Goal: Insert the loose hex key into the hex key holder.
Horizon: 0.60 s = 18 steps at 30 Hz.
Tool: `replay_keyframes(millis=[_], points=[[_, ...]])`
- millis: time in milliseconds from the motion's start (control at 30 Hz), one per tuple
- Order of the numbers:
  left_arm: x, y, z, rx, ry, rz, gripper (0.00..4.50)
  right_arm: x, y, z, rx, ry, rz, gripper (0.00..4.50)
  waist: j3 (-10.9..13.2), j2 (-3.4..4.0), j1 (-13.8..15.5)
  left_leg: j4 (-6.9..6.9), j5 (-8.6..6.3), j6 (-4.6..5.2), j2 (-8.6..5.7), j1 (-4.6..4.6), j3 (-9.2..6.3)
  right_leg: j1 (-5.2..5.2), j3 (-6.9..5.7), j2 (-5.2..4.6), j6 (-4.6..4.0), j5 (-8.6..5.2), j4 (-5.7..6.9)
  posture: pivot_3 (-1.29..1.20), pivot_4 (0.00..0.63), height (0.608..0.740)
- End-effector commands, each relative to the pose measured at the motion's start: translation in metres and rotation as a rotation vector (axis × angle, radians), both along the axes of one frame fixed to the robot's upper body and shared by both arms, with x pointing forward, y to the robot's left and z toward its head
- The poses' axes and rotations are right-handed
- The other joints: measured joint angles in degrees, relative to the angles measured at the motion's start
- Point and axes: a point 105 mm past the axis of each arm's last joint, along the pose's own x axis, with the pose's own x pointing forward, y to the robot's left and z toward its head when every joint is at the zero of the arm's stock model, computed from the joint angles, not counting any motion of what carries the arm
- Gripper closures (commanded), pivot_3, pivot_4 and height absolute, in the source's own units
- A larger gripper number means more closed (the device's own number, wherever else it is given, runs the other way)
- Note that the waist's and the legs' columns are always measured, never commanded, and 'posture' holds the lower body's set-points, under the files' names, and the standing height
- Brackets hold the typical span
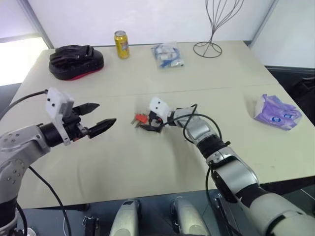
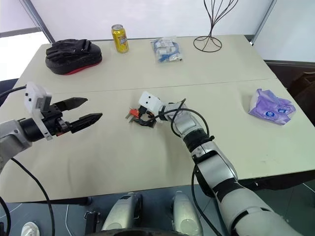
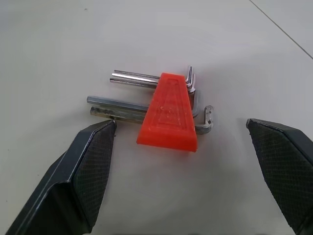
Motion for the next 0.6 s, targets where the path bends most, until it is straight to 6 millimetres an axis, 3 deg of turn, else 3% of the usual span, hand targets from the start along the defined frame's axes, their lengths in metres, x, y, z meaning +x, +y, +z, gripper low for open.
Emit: replay_keyframes(millis=[33, 200, 367, 467, 600], points=[[0.000, -0.004, 0.008, 0.007, -0.044, -0.019, 0.00, 0.001, -0.010, -0.009, -0.023, 0.019, -0.050, 0.90, 0.00, 0.00, 0.02, 0.00, 0.00, 0.00, 0.00, 0.01, 0.00, 0.01, 0.00, 0.00, 0.00, 0.00, 0.00, 0.00, 0.150, 0.740], [0.001, -0.004, 0.009, 0.010, -0.048, -0.018, 0.00, 0.000, -0.010, -0.012, -0.018, 0.029, -0.062, 3.46, 0.00, 0.00, 0.07, 0.01, 0.01, -0.01, -0.01, 0.04, -0.01, 0.05, -0.01, 0.00, 0.00, 0.00, 0.01, 0.00, 0.150, 0.740], [0.003, -0.002, 0.010, 0.008, -0.050, -0.014, 0.00, 0.001, -0.008, -0.005, -0.004, -0.025, -0.059, 3.50, 0.00, 0.00, 0.07, 0.01, 0.01, -0.01, -0.01, 0.10, -0.01, 0.09, -0.01, 0.00, 0.00, 0.00, 0.02, 0.00, 0.150, 0.740], [0.005, -0.002, 0.010, 0.003, -0.055, -0.014, 0.00, 0.006, -0.010, 0.019, 0.017, -0.194, -0.063, 3.50, 0.00, 0.00, 0.08, 0.00, 0.01, -0.01, -0.02, 0.09, -0.01, 0.08, -0.01, 0.00, 0.00, 0.00, 0.02, 0.00, 0.150, 0.740], [0.012, -0.003, 0.016, -0.020, -0.077, -0.032, 0.00, 0.003, -0.020, 0.081, 0.006, -0.596, -0.006, 3.50, 0.02, 0.02, 0.19, 0.02, 0.02, -0.03, -0.05, -0.02, 0.00, -0.02, -0.01, -0.02, 0.00, 0.00, 0.02, 0.00, 0.150, 0.740]])
